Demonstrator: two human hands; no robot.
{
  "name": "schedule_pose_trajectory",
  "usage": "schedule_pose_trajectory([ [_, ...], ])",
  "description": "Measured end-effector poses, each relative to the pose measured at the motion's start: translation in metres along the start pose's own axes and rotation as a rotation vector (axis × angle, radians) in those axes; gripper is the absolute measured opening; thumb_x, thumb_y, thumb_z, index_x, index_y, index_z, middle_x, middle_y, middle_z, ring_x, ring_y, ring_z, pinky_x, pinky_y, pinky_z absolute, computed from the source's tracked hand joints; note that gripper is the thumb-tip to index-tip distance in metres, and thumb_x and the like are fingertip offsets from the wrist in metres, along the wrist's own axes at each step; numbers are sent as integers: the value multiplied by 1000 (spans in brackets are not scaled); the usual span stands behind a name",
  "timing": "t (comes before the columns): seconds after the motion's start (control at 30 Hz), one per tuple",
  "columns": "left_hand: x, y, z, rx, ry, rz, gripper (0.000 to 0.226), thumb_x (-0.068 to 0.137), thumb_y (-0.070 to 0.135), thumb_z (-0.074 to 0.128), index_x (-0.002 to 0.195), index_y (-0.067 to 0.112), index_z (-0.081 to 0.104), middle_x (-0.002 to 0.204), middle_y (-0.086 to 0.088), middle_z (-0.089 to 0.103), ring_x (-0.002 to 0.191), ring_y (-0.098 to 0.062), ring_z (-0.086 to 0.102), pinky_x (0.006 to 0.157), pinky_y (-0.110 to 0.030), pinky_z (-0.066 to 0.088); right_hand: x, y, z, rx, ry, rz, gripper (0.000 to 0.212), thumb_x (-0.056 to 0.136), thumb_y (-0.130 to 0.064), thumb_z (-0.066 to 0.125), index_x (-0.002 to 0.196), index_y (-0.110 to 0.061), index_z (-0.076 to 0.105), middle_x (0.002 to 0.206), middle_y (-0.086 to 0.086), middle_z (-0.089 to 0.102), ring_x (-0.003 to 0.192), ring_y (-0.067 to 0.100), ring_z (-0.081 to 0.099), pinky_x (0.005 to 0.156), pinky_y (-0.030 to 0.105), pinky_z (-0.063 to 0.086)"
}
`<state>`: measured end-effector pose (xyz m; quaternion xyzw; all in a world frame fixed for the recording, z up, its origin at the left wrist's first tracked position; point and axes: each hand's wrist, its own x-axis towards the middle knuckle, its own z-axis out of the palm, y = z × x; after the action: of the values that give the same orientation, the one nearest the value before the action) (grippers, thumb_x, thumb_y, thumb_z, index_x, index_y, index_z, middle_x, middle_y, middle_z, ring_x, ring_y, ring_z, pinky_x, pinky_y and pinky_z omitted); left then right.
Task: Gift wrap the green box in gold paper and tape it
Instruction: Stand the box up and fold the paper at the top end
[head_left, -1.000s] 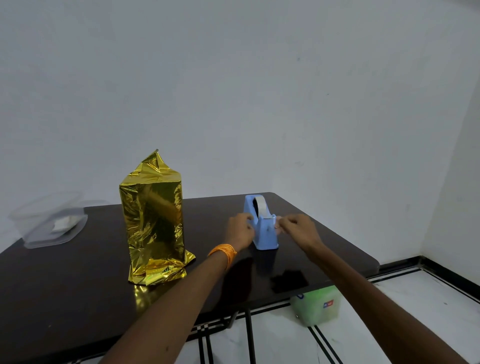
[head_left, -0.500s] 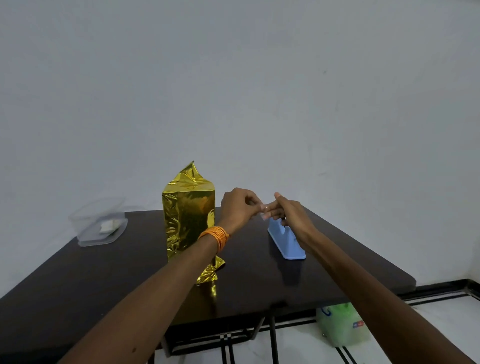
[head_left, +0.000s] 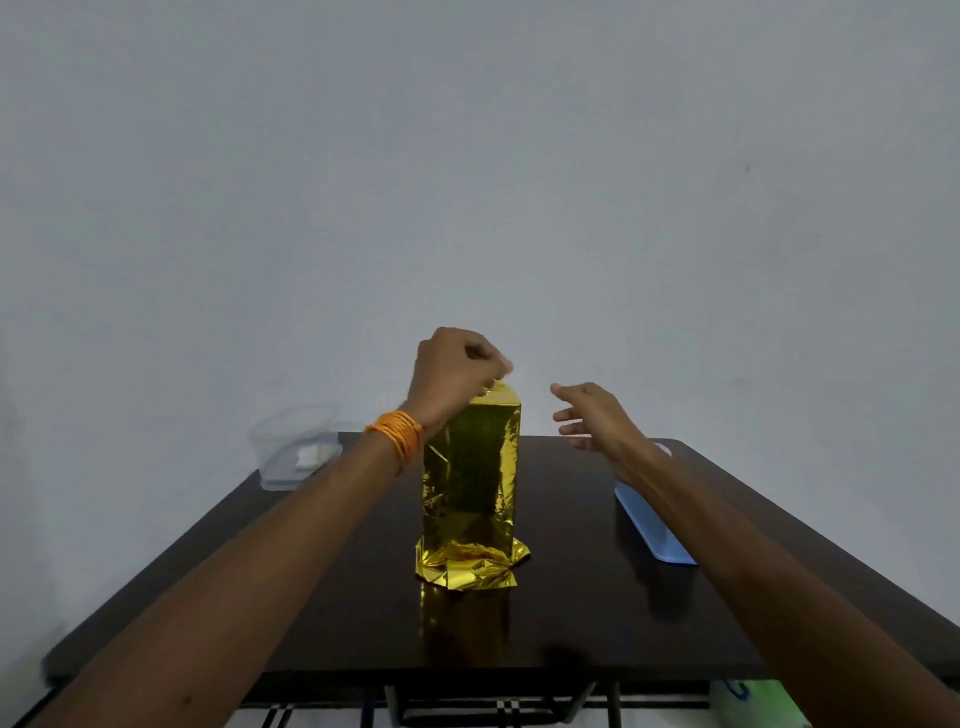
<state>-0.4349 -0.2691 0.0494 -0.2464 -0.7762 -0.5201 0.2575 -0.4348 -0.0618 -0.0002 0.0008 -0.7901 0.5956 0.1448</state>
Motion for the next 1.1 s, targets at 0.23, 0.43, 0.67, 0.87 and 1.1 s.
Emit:
schedule_pose_trajectory([
  [0.23,22,-46,-47,-80,-12,-277,21,77,19,82,87,3,75,86,-10,71,72,-17,67,54,-18,51,34,-16,39,-11,-102,-33,47,85,-45,74,119,-18,56,120,6,61,106,19,63,90,37,55],
  [0.43,27,-63,-43,-128,-23,-308,20,77,18,83,88,2,75,85,-12,71,68,-14,63,53,-17,51,43,-14,55,37,-132,34,47,84,-39,77,117,-12,59,117,10,66,97,20,66,70,28,54],
  [0.67,30,-63,-32,-114,-18,-303,19,76,16,84,86,2,75,79,-9,69,65,-13,61,49,-15,48,46,-10,54,24,-148,44,43,85,-40,76,114,-12,61,116,10,67,102,22,65,78,32,53],
  [0.87,32,-69,-26,-11,-10,-293,21,66,16,89,79,6,76,86,-4,71,79,-15,65,56,-22,49,53,-5,52,-7,-148,44,46,80,-46,78,112,-17,63,119,11,66,110,27,63,82,37,56],
  [1.1,34,-74,-26,62,8,-305,27,62,20,92,80,5,78,85,-4,73,80,-14,67,64,-27,56,58,-1,52,-16,-174,39,44,80,-46,78,111,-19,62,120,11,64,111,26,62,82,35,54],
])
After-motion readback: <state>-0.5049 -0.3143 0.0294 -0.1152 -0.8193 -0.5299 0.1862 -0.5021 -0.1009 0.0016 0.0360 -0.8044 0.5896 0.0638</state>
